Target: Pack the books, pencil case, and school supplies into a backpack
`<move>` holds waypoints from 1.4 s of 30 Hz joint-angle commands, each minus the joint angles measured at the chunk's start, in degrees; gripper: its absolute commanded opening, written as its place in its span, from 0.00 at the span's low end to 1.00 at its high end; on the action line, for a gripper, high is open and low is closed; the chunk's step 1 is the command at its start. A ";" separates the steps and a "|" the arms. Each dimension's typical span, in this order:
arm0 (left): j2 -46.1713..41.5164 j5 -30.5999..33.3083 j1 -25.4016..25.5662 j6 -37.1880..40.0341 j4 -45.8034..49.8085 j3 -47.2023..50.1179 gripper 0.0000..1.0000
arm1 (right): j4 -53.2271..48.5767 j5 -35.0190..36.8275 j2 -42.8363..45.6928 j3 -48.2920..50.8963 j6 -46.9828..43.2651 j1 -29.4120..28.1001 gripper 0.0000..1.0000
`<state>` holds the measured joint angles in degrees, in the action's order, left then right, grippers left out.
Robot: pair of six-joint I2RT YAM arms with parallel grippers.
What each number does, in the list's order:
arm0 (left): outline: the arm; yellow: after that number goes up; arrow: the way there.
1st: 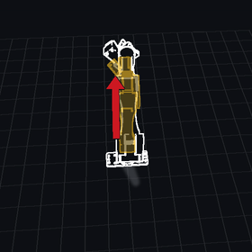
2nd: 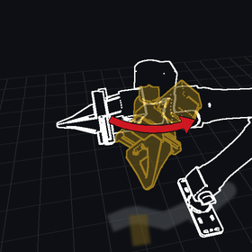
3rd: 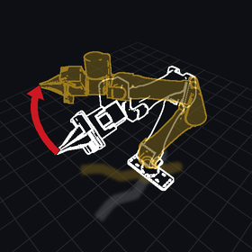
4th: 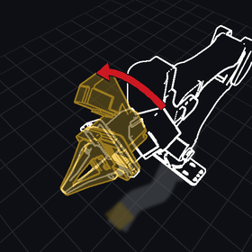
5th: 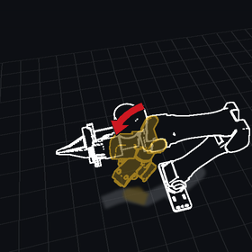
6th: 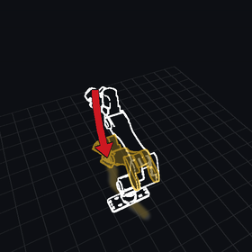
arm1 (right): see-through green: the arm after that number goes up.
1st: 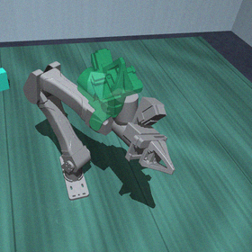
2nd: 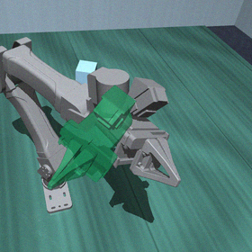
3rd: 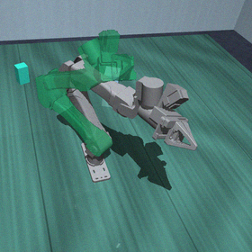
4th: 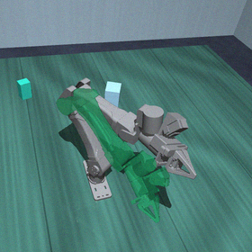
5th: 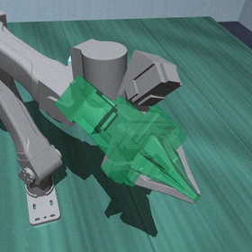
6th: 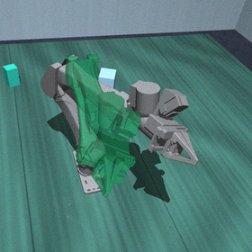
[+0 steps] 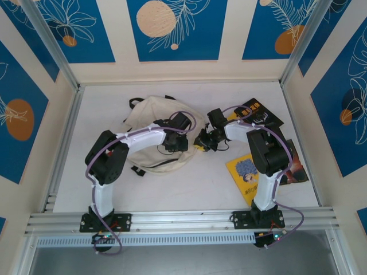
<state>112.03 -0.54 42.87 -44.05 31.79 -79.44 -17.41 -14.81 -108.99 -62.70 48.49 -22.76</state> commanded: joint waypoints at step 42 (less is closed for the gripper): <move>-8.87 0.22 -1.12 2.40 0.16 6.71 0.00 | -6.32 8.84 -0.35 -2.60 -0.52 -0.86 0.15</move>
<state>105.38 -1.37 42.22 -42.92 30.87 -73.67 -20.18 -9.39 -108.99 -64.53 48.21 -23.68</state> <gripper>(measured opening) 0.049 0.149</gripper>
